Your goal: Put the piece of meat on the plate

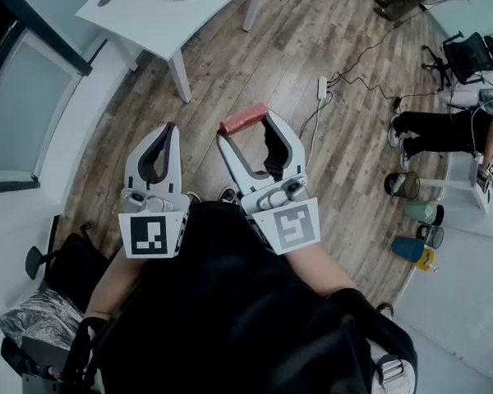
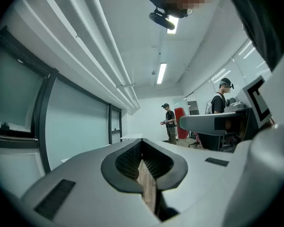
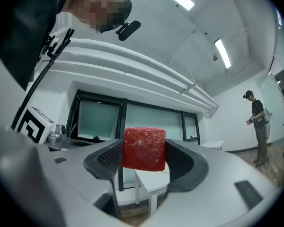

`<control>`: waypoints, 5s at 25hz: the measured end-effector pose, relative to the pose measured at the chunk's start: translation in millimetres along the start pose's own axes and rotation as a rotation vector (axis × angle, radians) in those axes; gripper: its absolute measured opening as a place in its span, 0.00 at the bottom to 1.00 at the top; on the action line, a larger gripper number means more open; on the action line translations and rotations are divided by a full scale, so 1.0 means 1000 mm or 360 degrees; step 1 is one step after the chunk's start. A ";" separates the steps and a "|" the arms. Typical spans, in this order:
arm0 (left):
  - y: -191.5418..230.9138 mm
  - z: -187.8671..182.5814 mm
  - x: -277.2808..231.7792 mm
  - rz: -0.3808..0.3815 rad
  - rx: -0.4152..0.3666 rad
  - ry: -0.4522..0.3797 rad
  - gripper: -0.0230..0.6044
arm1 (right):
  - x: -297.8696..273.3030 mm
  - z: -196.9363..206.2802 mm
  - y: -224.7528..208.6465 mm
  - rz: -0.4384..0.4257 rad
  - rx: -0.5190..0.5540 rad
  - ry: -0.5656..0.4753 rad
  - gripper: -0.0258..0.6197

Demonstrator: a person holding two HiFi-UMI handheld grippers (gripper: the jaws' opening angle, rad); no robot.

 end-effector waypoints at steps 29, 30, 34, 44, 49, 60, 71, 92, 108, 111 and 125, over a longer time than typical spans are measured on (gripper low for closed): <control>-0.001 0.037 -0.070 -0.0090 -0.0004 0.0176 0.04 | -0.045 0.049 -0.053 -0.0136 -0.0155 0.0118 0.47; 0.004 0.038 -0.081 -0.0075 0.0004 0.0171 0.04 | -0.054 0.050 -0.056 -0.0134 -0.0146 0.0123 0.47; 0.029 0.040 -0.126 0.0008 0.0047 0.0148 0.04 | -0.101 0.055 -0.071 -0.0112 -0.0150 0.0120 0.47; 0.112 0.041 -0.206 0.0105 0.0088 0.0114 0.04 | -0.208 0.063 -0.097 -0.0013 -0.0094 0.0128 0.47; 0.149 0.040 -0.222 0.0102 0.0120 0.0077 0.04 | -0.244 0.060 -0.091 0.0024 -0.0078 0.0131 0.47; 0.170 0.047 -0.230 0.0097 0.0212 0.0092 0.04 | -0.268 0.064 -0.104 0.0034 -0.0031 0.0197 0.47; 0.181 0.060 -0.283 -0.0007 0.0196 0.0150 0.04 | -0.310 0.084 -0.150 -0.0085 -0.0072 0.0174 0.47; 0.174 0.077 -0.449 -0.0271 0.0010 0.0309 0.04 | -0.404 0.147 -0.304 -0.0388 -0.0234 0.0264 0.47; 0.222 0.135 -0.501 -0.0311 0.0125 0.0551 0.04 | -0.462 0.238 -0.321 -0.0428 -0.0327 0.0618 0.47; 0.224 0.151 -0.510 -0.0258 0.0139 0.0597 0.04 | -0.469 0.259 -0.324 -0.0411 -0.0346 0.0711 0.47; 0.242 0.238 -0.543 -0.0083 0.0175 0.0795 0.04 | -0.496 0.363 -0.320 -0.0366 -0.0443 0.1269 0.47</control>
Point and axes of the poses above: the fingertips, and each gripper's own axes: x backward along the fingers, y to its left, z out of its underside, the point moved 2 cm from there along x, backward along the fingers, and after that the axes turned 13 degrees about -z, right-handed, at the moved point
